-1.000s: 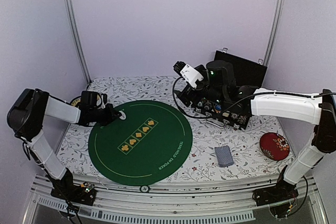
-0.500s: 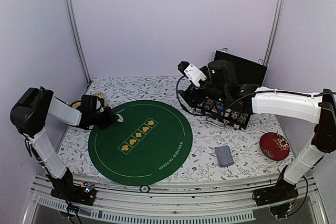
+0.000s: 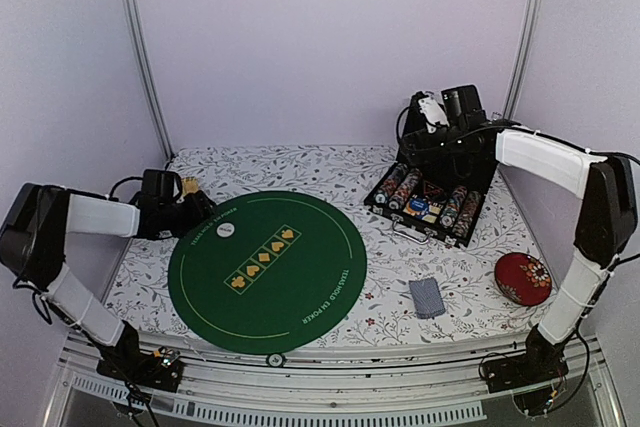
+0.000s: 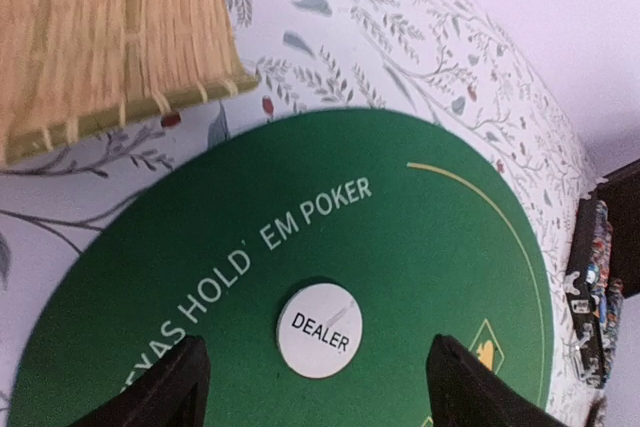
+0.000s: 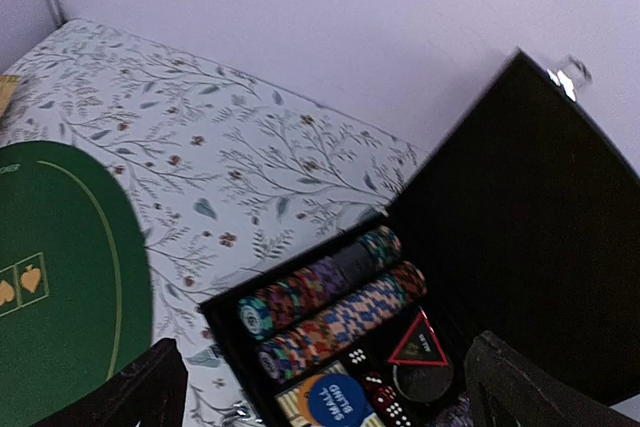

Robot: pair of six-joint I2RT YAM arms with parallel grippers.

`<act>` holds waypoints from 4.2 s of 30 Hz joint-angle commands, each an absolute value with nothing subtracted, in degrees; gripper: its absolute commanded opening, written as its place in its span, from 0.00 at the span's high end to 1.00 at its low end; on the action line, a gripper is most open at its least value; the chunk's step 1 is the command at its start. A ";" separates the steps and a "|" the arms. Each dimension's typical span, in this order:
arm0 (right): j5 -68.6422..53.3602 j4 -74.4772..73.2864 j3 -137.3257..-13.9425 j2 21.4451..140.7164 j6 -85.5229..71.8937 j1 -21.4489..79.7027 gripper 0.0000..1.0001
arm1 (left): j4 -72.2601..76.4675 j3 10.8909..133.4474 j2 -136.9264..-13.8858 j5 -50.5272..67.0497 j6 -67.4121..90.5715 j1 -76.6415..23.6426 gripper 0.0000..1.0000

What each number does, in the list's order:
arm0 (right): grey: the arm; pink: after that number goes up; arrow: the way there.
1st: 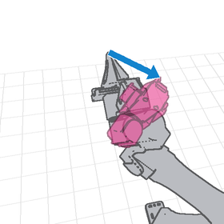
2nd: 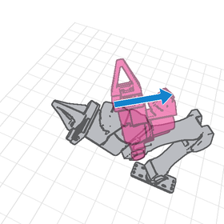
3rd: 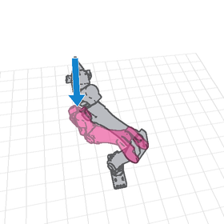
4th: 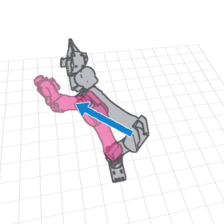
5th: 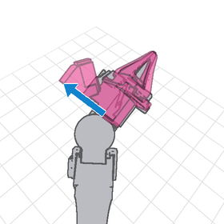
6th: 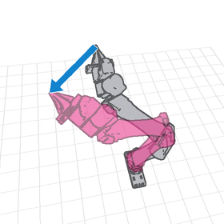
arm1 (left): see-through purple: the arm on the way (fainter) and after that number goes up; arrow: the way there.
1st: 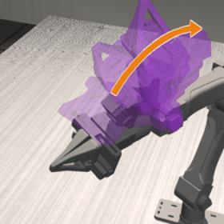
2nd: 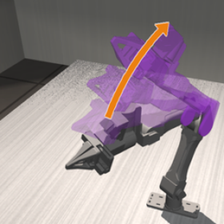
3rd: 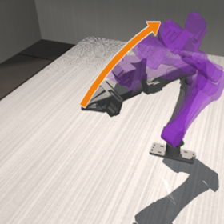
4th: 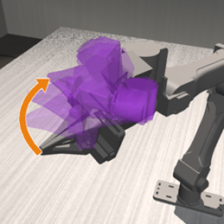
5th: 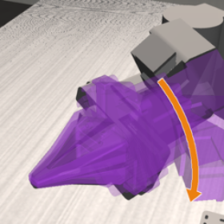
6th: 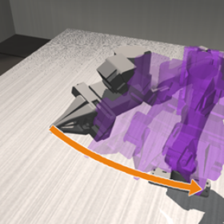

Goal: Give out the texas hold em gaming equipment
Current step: Place the dealer button in the dealer area, then pick up the small blind button from the chip case, then place the small blind button in the chip case, then pick up the small blind button from the chip case.

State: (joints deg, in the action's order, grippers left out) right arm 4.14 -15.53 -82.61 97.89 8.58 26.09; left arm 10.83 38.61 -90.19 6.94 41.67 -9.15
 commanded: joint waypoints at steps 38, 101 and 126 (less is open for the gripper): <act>0.89 -33.00 -92.39 125.17 6.68 20.72 0.44 | 1.12 48.57 -79.27 -8.32 27.82 -21.80 0.13; 1.18 -33.89 -90.88 121.49 5.18 18.70 0.32 | 0.97 48.43 -78.26 -8.87 26.09 -21.81 0.13; -4.73 -32.81 -91.37 121.26 3.60 15.64 0.44 | 0.97 48.25 -78.65 -8.98 25.83 -21.80 0.13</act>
State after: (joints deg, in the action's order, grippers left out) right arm -4.62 -33.15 -91.29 121.89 4.05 15.79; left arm 1.30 47.88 -78.76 -8.45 26.57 -21.39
